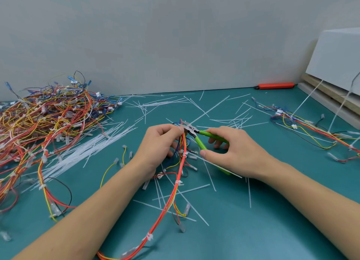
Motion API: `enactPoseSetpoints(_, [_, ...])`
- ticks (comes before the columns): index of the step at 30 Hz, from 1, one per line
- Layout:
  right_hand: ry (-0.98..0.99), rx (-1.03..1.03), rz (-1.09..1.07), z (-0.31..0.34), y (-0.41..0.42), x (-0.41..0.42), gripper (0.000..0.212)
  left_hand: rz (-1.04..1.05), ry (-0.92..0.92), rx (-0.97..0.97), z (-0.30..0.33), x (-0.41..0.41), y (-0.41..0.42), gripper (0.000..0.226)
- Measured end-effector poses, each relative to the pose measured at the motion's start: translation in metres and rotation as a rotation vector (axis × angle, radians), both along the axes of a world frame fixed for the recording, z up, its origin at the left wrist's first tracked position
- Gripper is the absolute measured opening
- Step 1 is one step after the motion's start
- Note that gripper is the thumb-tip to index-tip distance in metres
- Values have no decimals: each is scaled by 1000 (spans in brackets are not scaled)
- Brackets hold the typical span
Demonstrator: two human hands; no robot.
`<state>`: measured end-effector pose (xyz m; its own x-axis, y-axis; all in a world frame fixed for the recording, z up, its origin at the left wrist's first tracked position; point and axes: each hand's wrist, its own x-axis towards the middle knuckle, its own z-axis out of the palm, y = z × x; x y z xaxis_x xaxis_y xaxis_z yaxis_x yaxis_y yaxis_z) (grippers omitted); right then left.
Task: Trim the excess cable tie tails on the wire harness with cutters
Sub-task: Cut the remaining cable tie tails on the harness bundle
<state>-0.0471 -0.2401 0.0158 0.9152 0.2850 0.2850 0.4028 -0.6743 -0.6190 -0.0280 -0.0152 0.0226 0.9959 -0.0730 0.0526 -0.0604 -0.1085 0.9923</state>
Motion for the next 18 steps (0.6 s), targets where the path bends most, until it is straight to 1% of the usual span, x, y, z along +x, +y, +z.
enactPoseSetpoints(3, [10,-5,45,5,-1,0,28,-2,2,-10,0,0,-1,24])
enactPoseSetpoints(4, [4,-18,70,7,-1,0,26,-4,4,-15,0,-1,-1,24])
enactPoseSetpoints(7, [-36,-77,89,9,0,-1,35,-8,4,-35,1,-1,0,23])
enactPoseSetpoints(10, [-6,-34,48,7,3,-2,38,-6,-1,-24,1,-1,0,23])
enactPoseSetpoints(14, [16,-9,9,3,1,-2,59,-18,1,7,0,-1,0,20])
enactPoseSetpoints(18, [10,-16,19,3,1,-2,58,-20,4,4,0,-1,0,20])
